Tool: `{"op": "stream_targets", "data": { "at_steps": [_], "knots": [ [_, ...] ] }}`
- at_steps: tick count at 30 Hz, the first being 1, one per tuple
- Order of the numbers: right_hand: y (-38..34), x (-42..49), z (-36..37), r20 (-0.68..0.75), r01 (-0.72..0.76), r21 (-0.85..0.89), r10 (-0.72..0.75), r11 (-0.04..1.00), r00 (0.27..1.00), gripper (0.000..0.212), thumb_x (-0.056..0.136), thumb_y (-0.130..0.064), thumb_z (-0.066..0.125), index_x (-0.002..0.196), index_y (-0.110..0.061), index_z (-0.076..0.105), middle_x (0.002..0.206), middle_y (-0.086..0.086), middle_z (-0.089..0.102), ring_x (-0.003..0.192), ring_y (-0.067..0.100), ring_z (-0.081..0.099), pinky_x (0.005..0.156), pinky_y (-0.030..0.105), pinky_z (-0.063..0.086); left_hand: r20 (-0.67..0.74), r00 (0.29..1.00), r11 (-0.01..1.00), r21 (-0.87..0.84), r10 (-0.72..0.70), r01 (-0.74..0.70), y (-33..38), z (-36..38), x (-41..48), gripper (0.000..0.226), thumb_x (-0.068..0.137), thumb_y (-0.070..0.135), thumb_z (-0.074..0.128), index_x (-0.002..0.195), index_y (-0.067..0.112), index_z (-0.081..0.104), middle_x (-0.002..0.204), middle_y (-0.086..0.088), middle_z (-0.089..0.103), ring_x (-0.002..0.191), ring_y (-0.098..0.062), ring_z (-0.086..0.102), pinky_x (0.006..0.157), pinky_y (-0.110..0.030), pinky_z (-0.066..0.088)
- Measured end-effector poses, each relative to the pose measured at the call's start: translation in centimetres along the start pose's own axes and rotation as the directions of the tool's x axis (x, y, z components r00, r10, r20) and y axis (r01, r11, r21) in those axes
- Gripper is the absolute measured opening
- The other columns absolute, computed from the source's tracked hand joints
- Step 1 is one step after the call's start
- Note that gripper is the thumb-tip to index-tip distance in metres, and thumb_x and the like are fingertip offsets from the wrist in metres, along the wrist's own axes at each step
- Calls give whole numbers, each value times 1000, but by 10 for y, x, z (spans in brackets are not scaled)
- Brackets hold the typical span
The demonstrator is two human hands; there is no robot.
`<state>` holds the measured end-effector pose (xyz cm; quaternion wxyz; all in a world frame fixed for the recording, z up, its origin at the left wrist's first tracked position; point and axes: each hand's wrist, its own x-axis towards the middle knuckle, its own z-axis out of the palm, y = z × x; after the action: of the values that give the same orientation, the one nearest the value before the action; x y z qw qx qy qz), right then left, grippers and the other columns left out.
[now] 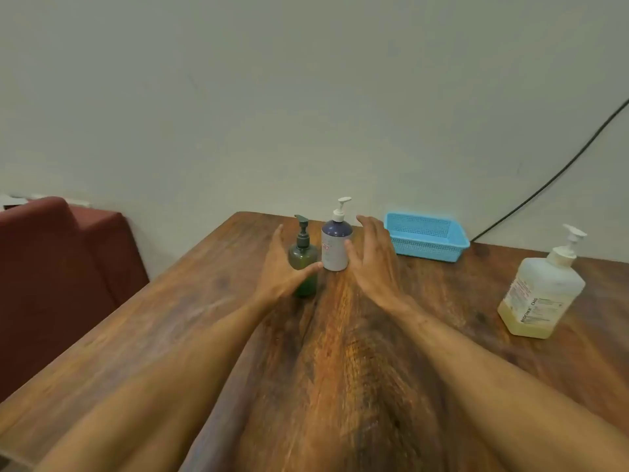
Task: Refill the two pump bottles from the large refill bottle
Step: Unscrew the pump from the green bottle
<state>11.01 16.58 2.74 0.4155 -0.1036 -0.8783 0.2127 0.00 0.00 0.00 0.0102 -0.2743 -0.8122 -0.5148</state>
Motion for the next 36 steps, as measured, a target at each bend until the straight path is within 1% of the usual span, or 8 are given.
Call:
{"op": "stream_targets", "data": {
  "at_steps": [3,6,9,17,23,26,30,36],
  "knots": [
    [-2,-1,9,24,-10,29,9,1000,1000,47,99,-27,59,142,-13,46,137,4,53,124,17,49,98,22,38,10,1000,1000,-6,-4,4,-4,6,6,113,68,64,80,154,25,19,158,-4,35,139,-24,41,113,-42,39],
    [-2,-5,17,39,3,47,-5,999,999,46,97,-23,63,139,-12,49,136,5,56,120,17,52,96,24,41,26,999,999,13,39,-39,-6,10,9,80,77,51,79,140,21,41,141,-2,53,124,-20,54,94,-21,43],
    [2,-6,17,59,-3,25,2,1000,998,43,97,-22,64,136,-11,52,134,6,56,119,19,54,95,26,45,12,997,997,2,76,-76,-5,11,9,65,79,41,81,132,20,49,131,0,59,112,-14,56,82,-10,40],
    [6,-18,-18,21,-51,2,51,999,998,36,98,-21,61,133,-12,56,130,4,58,119,17,53,98,26,43,28,995,995,-24,98,-97,28,20,-17,65,75,44,84,127,21,53,125,5,62,108,-9,58,83,-11,43],
    [14,-49,-74,7,-105,40,105,994,994,37,99,-21,60,135,-13,55,134,5,58,124,17,52,102,31,45,134,980,989,-7,149,-149,70,45,-62,71,73,48,84,130,18,55,128,1,63,112,-12,60,99,-31,52],
    [23,-68,-105,-9,-111,58,112,992,994,35,98,-17,61,133,-12,56,131,5,59,122,18,53,101,29,43,165,971,985,-8,173,-174,88,66,-84,66,72,51,83,125,23,54,122,7,62,107,-8,59,95,-26,50],
    [34,-91,-136,-18,-125,90,127,988,992,33,97,-13,62,130,-12,57,130,4,60,123,17,54,106,38,47,202,961,979,26,192,-201,101,89,-104,70,67,60,83,124,28,56,121,11,64,106,-7,61,94,-30,53],
    [39,-108,-162,82,-151,132,141,980,987,41,93,-10,63,134,-13,58,131,1,60,121,14,57,104,41,51,224,956,980,16,188,-196,113,105,-124,70,69,50,85,127,24,57,121,10,63,105,-5,59,91,-23,50]
  ]
}}
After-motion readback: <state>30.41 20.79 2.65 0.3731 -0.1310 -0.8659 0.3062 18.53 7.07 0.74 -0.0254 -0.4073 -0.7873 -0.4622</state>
